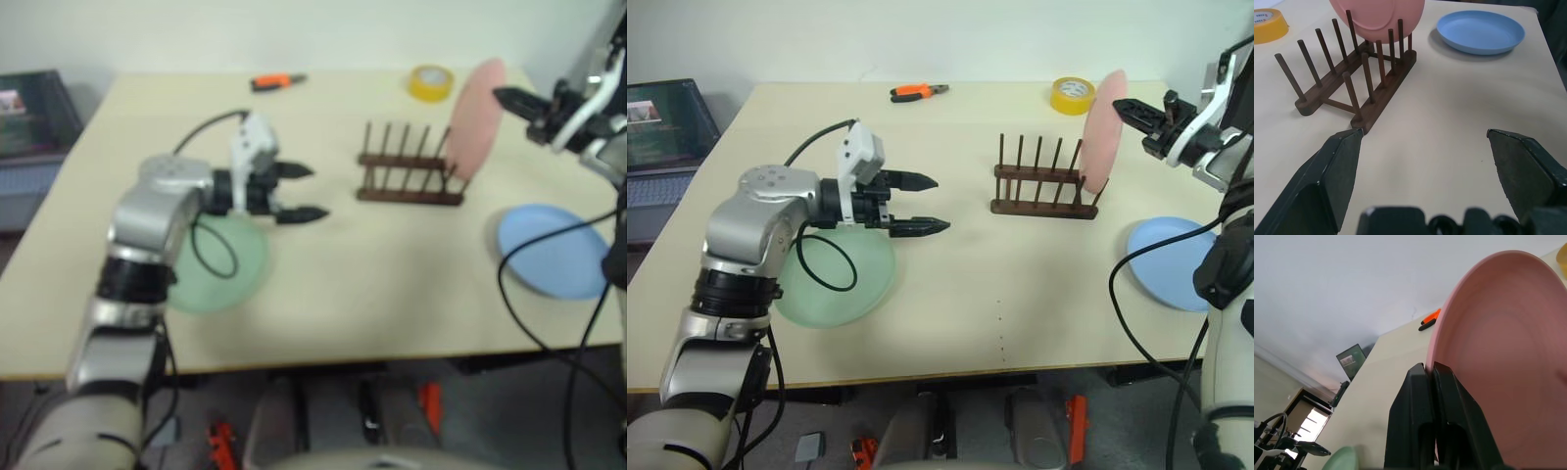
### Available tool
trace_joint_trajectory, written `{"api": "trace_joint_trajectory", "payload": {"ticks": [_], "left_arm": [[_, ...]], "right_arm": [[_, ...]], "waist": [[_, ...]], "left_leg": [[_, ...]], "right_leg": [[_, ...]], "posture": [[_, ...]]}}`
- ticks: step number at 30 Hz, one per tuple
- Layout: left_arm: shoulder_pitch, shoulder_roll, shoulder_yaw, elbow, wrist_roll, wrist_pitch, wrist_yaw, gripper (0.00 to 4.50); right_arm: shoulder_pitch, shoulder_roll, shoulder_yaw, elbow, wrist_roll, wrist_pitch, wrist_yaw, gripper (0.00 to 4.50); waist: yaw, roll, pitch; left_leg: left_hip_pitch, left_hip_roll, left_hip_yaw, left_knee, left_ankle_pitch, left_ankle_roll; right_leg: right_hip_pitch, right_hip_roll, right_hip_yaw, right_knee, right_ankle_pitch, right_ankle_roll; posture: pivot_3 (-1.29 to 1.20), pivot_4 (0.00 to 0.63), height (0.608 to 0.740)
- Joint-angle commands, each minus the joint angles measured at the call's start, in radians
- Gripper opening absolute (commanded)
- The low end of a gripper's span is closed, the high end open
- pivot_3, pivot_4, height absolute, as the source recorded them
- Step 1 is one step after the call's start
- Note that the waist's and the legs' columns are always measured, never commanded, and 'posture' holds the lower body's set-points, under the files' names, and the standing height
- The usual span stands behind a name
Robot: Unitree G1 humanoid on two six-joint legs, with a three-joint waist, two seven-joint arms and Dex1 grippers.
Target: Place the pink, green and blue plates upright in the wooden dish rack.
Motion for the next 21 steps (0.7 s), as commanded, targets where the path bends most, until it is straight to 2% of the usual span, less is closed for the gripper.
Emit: {"api": "trace_joint_trajectory", "payload": {"ticks": [1,4,7,14,21], "left_arm": [[-0.013,0.011,0.002,-0.019,0.005,-0.025,0.005,4.46],[-0.012,0.013,0.001,-0.018,0.011,-0.029,0.006,4.46],[-0.012,0.013,0.001,-0.014,0.018,-0.036,0.007,4.46],[-0.01,0.012,0.002,-0.013,0.025,-0.04,0.009,4.46],[-0.006,0.01,0.0,-0.013,0.028,-0.043,0.011,4.46]], "right_arm": [[-0.009,-0.01,-0.017,-0.016,0.014,-0.025,0.011,0.0],[-0.006,-0.012,-0.004,-0.017,0.005,-0.017,0.017,0.0],[0.01,-0.007,0.052,-0.033,-0.036,-0.082,0.089,0.0],[0.019,-0.004,0.095,-0.034,-0.07,-0.167,0.111,0.0],[0.014,-0.004,0.106,-0.032,-0.081,-0.158,0.124,0.0]], "waist": [[0.0,0.0,0.0],[0.0,0.0,0.0],[0.0,0.0,0.0],[-0.001,0.0,0.0],[-0.001,0.0,0.0]], "left_leg": [[0.0,0.0,0.0,0.0,0.0,0.0],[0.0,0.0,0.0,0.0,0.0,0.0],[0.0,0.0,0.0,0.0,0.0,0.0],[0.0,0.0,0.0,0.0,0.0,0.0],[0.0,0.0,0.0,0.0,0.0,0.0]], "right_leg": [[0.0,0.0,0.0,0.0,0.0,0.0],[0.0,0.0,0.0,0.0,0.0,0.0],[0.0,0.0,0.0,0.0,0.0,0.0],[0.0,0.0,0.0,0.0,0.0,0.0],[0.0,0.0,0.0,0.0,0.0,0.0]], "posture": [[0.0,0.15,0.74],[0.0,0.15,0.74],[0.0,0.15,0.74],[0.0,0.15,0.74],[0.0,0.15,0.74]]}}
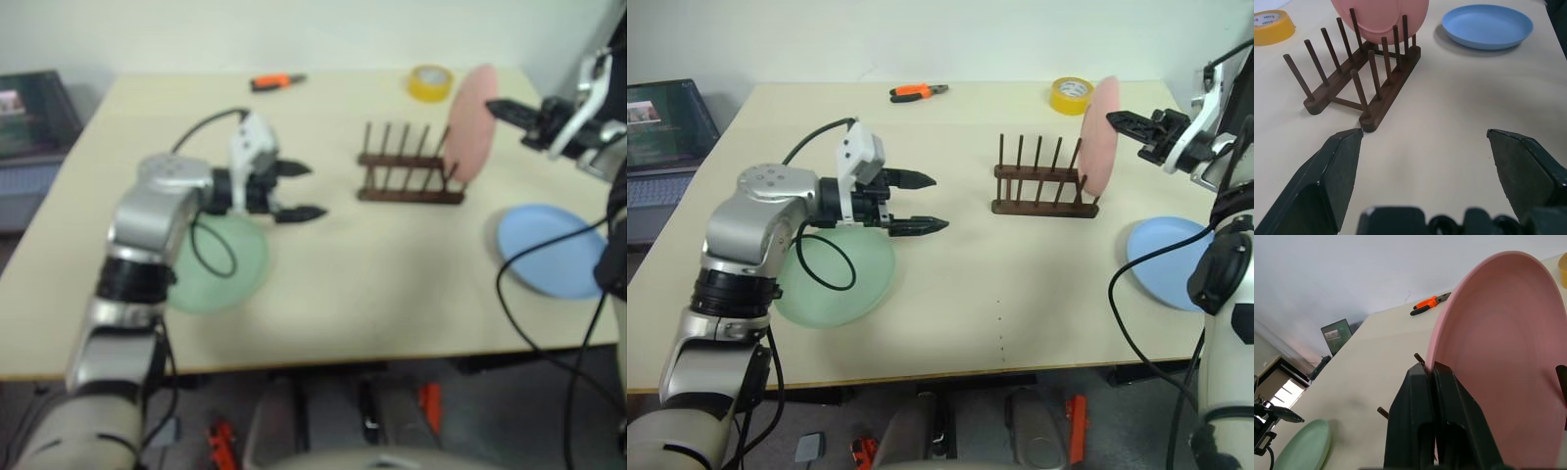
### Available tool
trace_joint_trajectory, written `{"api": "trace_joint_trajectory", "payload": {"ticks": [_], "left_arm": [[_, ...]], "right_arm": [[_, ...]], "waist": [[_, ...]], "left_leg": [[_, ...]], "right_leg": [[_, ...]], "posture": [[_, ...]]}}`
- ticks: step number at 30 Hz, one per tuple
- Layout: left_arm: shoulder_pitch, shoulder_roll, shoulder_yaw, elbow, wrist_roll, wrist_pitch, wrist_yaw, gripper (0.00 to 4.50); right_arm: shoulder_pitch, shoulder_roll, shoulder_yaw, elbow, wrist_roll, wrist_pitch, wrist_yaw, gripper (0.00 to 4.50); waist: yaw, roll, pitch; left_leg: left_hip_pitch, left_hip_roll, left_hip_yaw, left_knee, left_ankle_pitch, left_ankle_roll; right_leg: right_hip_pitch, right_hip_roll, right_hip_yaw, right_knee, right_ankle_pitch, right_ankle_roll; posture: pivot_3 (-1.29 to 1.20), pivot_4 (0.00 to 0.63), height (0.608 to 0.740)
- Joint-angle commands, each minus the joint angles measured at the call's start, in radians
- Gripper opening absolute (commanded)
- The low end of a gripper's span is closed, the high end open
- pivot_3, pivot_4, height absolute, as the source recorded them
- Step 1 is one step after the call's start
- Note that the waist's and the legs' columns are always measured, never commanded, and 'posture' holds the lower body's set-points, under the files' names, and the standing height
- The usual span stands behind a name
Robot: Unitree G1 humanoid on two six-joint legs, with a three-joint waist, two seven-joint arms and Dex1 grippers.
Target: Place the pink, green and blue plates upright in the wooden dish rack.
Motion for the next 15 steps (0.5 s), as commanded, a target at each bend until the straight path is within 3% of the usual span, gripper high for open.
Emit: {"api": "trace_joint_trajectory", "payload": {"ticks": [1,9,15], "left_arm": [[-0.007,0.008,0.001,-0.013,0.001,-0.019,0.005,4.46],[-0.01,0.005,0.001,-0.009,0.002,-0.017,0.01,4.46],[-0.013,0.003,0.0,-0.004,0.004,-0.021,0.014,4.46]], "right_arm": [[-0.015,-0.013,0.025,-0.032,-0.02,-0.015,0.041,0.0],[-0.018,-0.017,0.035,-0.029,-0.016,0.031,0.043,0.0],[-0.033,-0.016,-0.022,-0.013,0.027,0.094,-0.081,0.0]], "waist": [[0.0,0.0,0.0],[-0.001,0.0,0.0],[-0.001,0.0,0.0]], "left_leg": [[0.0,0.0,0.0,0.0,0.0,0.0],[0.0,0.0,0.0,0.0,0.0,0.0],[0.0,0.0,0.0,0.0,0.0,0.0]], "right_leg": [[0.0,0.0,0.0,0.0,0.0,0.0],[0.0,0.0,0.0,0.0,0.0,0.0],[0.0,0.0,0.0,0.001,0.0,0.0]], "posture": [[0.0,0.15,0.74],[0.0,0.15,0.74],[0.0,0.15,0.74]]}}
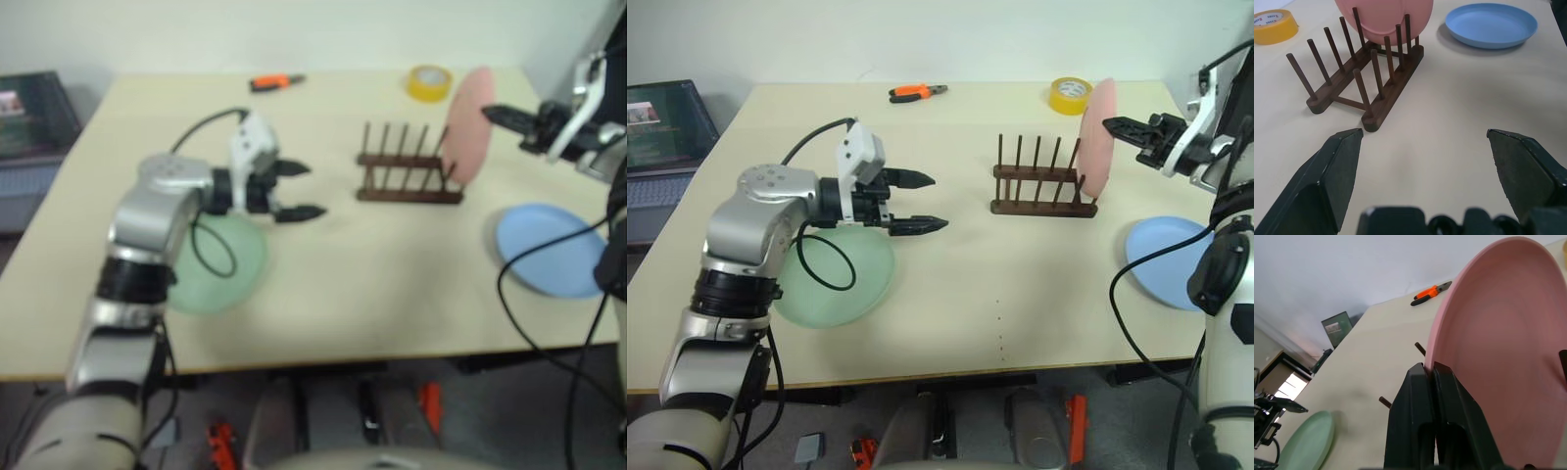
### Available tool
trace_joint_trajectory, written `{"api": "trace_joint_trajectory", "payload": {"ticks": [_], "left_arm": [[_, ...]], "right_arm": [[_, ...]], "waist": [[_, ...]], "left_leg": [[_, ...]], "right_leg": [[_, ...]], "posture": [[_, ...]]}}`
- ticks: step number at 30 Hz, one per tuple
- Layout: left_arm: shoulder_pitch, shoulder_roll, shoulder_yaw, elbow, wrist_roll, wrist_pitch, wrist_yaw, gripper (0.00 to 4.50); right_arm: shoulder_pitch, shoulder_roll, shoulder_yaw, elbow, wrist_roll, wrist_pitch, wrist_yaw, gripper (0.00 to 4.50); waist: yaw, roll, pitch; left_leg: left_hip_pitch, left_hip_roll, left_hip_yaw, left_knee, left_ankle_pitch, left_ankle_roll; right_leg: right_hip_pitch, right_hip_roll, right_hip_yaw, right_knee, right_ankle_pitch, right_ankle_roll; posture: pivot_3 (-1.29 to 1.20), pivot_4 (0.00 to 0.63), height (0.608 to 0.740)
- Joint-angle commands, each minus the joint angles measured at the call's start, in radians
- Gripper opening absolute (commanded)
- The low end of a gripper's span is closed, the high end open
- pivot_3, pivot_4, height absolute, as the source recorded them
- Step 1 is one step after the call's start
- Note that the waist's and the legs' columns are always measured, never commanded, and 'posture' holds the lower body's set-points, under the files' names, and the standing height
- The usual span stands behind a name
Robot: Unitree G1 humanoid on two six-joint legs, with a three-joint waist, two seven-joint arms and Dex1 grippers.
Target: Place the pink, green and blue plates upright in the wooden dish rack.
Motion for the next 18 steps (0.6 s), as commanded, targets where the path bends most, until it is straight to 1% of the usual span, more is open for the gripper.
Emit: {"api": "trace_joint_trajectory", "payload": {"ticks": [1,4,8,11,15,18], "left_arm": [[-0.014,0.004,0.001,-0.007,-0.001,-0.017,0.002,4.46],[-0.016,0.002,0.0,-0.004,-0.002,-0.02,0.002,4.46],[-0.018,0.001,0.0,-0.004,-0.002,-0.02,0.003,4.46],[-0.017,0.001,-0.001,-0.005,-0.001,-0.019,0.004,4.46],[-0.012,0.004,-0.003,-0.005,0.002,-0.022,0.006,4.46],[-0.012,0.004,-0.003,-0.006,0.003,-0.021,0.007,4.46]], "right_arm": [[-0.034,-0.014,-0.049,-0.011,0.031,0.054,-0.083,0.0],[-0.019,-0.014,0.013,-0.033,-0.015,0.038,0.01,0.0],[-0.018,-0.017,0.033,-0.031,-0.027,0.064,0.035,0.0],[-0.019,-0.014,0.018,-0.031,-0.014,0.054,0.022,0.0],[-0.014,-0.013,0.033,-0.033,-0.025,0.04,0.037,0.0],[-0.014,-0.011,0.005,-0.027,-0.007,0.049,-0.023,0.0]], "waist": [[0.0,0.0,0.0],[0.001,0.0,0.0],[0.0,0.0,0.0],[0.0,0.0,0.0],[0.0,0.0,0.0],[0.0,0.0,0.0]], "left_leg": [[0.0,0.0,0.0,0.0,0.0,0.0],[0.0,0.0,0.0,0.0,0.0,0.0],[0.0,0.0,0.0,0.0,0.0,0.0],[0.0,0.0,0.0,0.0,0.0,0.0],[0.0,0.0,0.0,0.0,0.0,0.0],[0.0,0.0,0.0,0.0,0.0,0.0]], "right_leg": [[0.0,0.0,0.0,0.0,0.0,0.0],[0.0,0.0,0.0,0.0,0.0,0.0],[0.0,0.0,0.0,0.0,0.0,0.0],[0.0,0.0,0.0,0.0,0.0,0.0],[0.0,0.0,0.0,0.0,0.0,0.0],[0.0,0.0,0.0,0.0,0.0,0.0]], "posture": [[0.0,0.15,0.74],[0.0,0.15,0.74],[0.0,0.15,0.74],[0.0,0.15,0.74],[0.0,0.15,0.74],[0.0,0.15,0.74]]}}
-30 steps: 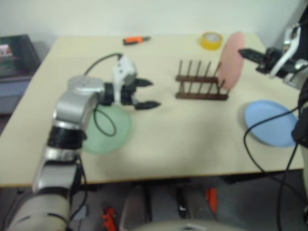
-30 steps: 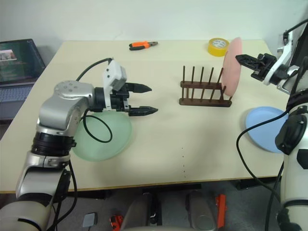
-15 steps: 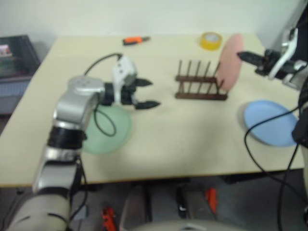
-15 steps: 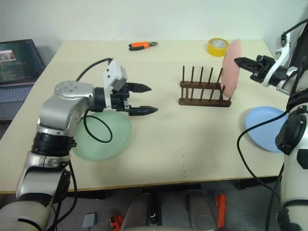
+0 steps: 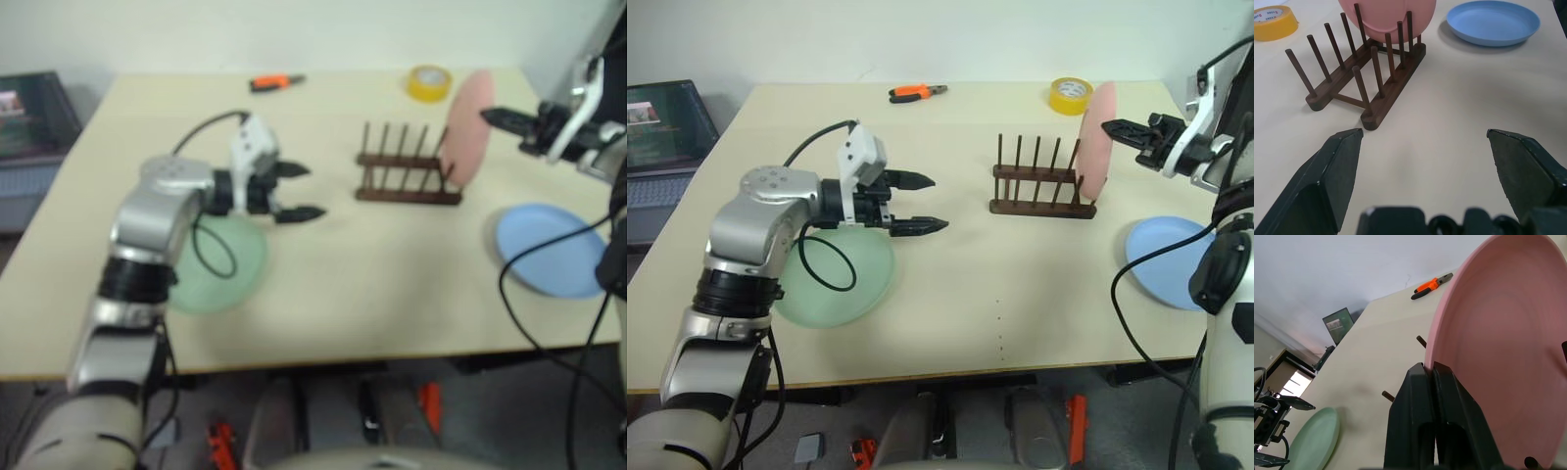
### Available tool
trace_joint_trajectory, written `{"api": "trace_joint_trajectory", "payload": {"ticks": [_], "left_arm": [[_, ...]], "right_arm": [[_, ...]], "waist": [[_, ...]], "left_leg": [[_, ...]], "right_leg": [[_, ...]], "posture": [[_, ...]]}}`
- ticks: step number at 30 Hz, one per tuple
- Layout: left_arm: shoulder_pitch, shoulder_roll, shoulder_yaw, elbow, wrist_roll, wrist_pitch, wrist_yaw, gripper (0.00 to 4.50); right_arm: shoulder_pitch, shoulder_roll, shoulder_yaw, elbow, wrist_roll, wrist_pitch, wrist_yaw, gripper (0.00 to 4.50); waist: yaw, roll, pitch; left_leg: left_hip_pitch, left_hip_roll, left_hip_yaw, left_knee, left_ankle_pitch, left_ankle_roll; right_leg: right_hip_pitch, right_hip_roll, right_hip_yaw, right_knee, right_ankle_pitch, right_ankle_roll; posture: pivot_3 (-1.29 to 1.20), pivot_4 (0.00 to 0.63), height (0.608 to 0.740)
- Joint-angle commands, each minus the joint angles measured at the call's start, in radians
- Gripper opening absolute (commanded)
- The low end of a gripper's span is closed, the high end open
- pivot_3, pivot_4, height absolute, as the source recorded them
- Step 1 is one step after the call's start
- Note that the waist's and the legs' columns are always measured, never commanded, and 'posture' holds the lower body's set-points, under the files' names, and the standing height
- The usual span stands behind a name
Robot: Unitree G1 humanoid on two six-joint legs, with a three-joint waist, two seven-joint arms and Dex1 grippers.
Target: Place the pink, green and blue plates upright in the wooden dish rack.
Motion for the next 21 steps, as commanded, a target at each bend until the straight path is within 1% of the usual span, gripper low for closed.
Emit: {"api": "trace_joint_trajectory", "payload": {"ticks": [1,6,14,17,21], "left_arm": [[-0.012,0.005,0.004,-0.022,-0.001,-0.014,0.007,4.46],[-0.013,-0.002,0.002,-0.021,-0.002,-0.012,0.012,4.46],[-0.019,-0.005,0.005,-0.011,-0.003,-0.013,0.017,4.46],[-0.017,-0.005,0.005,-0.017,-0.006,-0.009,0.022,4.46],[-0.018,-0.005,0.007,-0.012,-0.006,-0.009,0.028,4.46]], "right_arm": [[-0.012,-0.005,-0.035,-0.011,0.018,0.014,-0.079,0.0],[-0.029,0.0,-0.093,0.001,0.058,0.097,-0.192,0.0],[-0.032,0.0,-0.157,0.0,0.104,0.134,-0.298,0.0],[-0.032,-0.003,-0.171,0.0,0.113,0.157,-0.316,0.0],[-0.031,-0.002,-0.206,0.003,0.138,0.164,-0.383,0.0]], "waist": [[0.0,0.0,0.0],[0.0,0.0,0.0],[0.002,0.0,0.0],[0.002,0.0,0.0],[0.002,0.0,0.0]], "left_leg": [[0.0,0.0,0.0,0.0,0.0,0.0],[0.0,0.0,0.0,0.001,0.0,0.0],[0.0,0.0,0.0,0.001,0.0,0.0],[0.0,0.0,0.0,0.001,0.0,0.0],[0.0,0.0,0.0,0.001,0.0,0.0]], "right_leg": [[0.0,0.0,0.0,0.0,0.0,0.0],[0.0,0.0,0.0,0.0,0.0,0.0],[0.001,-0.001,0.0,0.0,0.0,0.0],[0.001,0.0,0.0,0.0,0.0,0.0],[0.001,0.0,0.0,0.0,0.0,0.0]], "posture": [[0.0,0.15,0.74],[0.0,0.15,0.74],[0.0,0.15,0.74],[0.0,0.15,0.74],[0.0,0.15,0.74]]}}
